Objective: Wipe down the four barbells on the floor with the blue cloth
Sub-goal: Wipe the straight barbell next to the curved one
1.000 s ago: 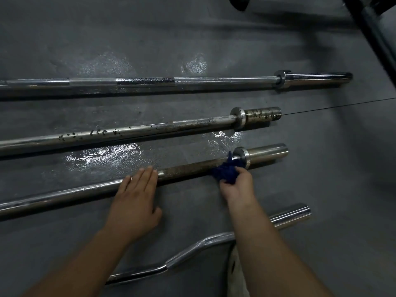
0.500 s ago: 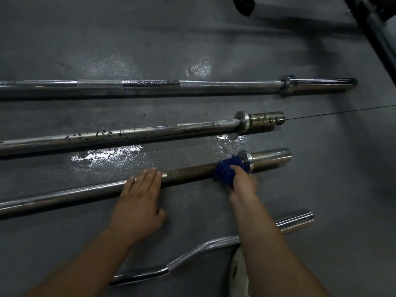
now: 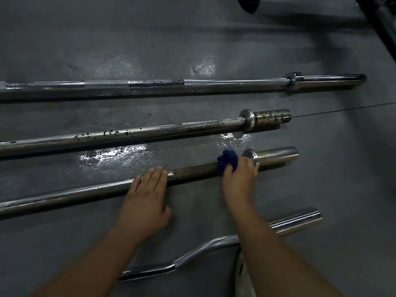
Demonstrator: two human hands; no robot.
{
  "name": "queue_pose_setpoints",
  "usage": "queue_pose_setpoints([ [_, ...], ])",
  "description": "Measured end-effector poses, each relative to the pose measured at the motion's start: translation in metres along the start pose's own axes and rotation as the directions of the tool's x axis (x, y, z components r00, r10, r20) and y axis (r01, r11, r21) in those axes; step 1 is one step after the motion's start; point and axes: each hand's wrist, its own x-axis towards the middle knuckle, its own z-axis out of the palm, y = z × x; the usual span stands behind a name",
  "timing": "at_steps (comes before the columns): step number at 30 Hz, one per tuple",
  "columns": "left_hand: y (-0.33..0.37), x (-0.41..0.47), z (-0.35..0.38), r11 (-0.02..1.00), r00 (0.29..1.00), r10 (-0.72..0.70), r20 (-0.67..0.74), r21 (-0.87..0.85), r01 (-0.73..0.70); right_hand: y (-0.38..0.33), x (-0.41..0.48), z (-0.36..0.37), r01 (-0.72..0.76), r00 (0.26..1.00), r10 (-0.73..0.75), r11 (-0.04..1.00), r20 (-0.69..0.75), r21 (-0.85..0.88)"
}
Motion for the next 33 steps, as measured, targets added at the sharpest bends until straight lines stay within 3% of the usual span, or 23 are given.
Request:
queue_pose_setpoints([
  [1,0.001,0.000,0.000,1.000,1.000,-0.003,-0.002,-0.002,0.003,-0.008,-0.007,0.002,-0.063,0.998,0.063,0.998,0.003,0.005],
  [2,0.002,0.000,0.001,1.000,1.000,-0.004,0.001,-0.003,0.004,-0.019,-0.018,0.008,-0.026,0.999,0.025,1.000,0.045,0.004],
  [6,0.002,-0.001,0.000,1.000,1.000,-0.005,0.008,-0.003,0.005,-0.027,-0.029,0.018,0.269,0.941,-0.253,0.962,0.223,-0.044],
  [8,0.001,0.000,0.000,1.000,1.000,-0.002,-0.002,-0.005,0.002,-0.011,-0.009,0.008,0.164,0.984,-0.154,0.979,0.095,-0.118],
  [11,0.001,-0.001,0.001,1.000,1.000,0.001,-0.001,0.003,-0.001,-0.015,0.000,-0.001,-0.061,0.998,0.059,0.996,-0.033,-0.071],
  [14,0.000,-0.001,0.001,1.000,1.000,0.006,0.009,0.007,-0.007,-0.018,0.004,-0.001,-0.003,0.998,0.002,1.000,-0.063,-0.019],
  [17,-0.003,0.001,-0.002,1.000,1.000,0.009,0.017,0.010,-0.010,0.005,0.018,-0.007,0.049,0.995,-0.056,0.995,-0.079,-0.084],
  [21,0.001,0.000,-0.001,1.000,1.000,-0.002,0.017,-0.007,0.002,-0.011,-0.010,0.013,-0.158,0.986,0.154,0.986,-0.071,-0.047],
  [22,0.002,0.000,0.000,1.000,1.000,-0.014,0.011,-0.014,0.014,-0.027,-0.023,0.021,-0.134,0.989,0.132,0.991,-0.070,-0.025],
  [24,0.005,0.000,0.001,0.999,1.000,-0.020,0.005,-0.026,0.020,-0.058,-0.052,0.038,0.069,0.998,-0.069,0.997,0.004,-0.026],
  [27,0.001,0.001,0.000,1.000,1.000,0.006,-0.015,-0.027,-0.006,-0.076,-0.074,0.044,0.385,0.895,-0.382,0.922,0.231,0.035],
  [29,-0.001,0.002,-0.002,1.000,1.000,0.011,-0.007,-0.003,-0.011,-0.057,-0.054,0.037,0.451,0.867,-0.437,0.892,0.238,-0.004],
  [30,-0.002,0.002,-0.002,1.000,1.000,0.008,-0.003,-0.005,-0.008,-0.040,-0.039,0.031,0.404,0.900,-0.390,0.914,0.194,-0.037],
  [32,-0.002,0.002,-0.002,1.000,1.000,-0.002,0.009,-0.022,0.003,-0.006,-0.006,0.014,0.146,0.989,-0.145,0.988,0.033,-0.040],
  [33,-0.001,0.002,-0.002,1.000,1.000,-0.006,0.014,-0.024,0.006,0.006,0.005,0.006,0.017,1.000,-0.017,1.000,-0.021,-0.001],
])
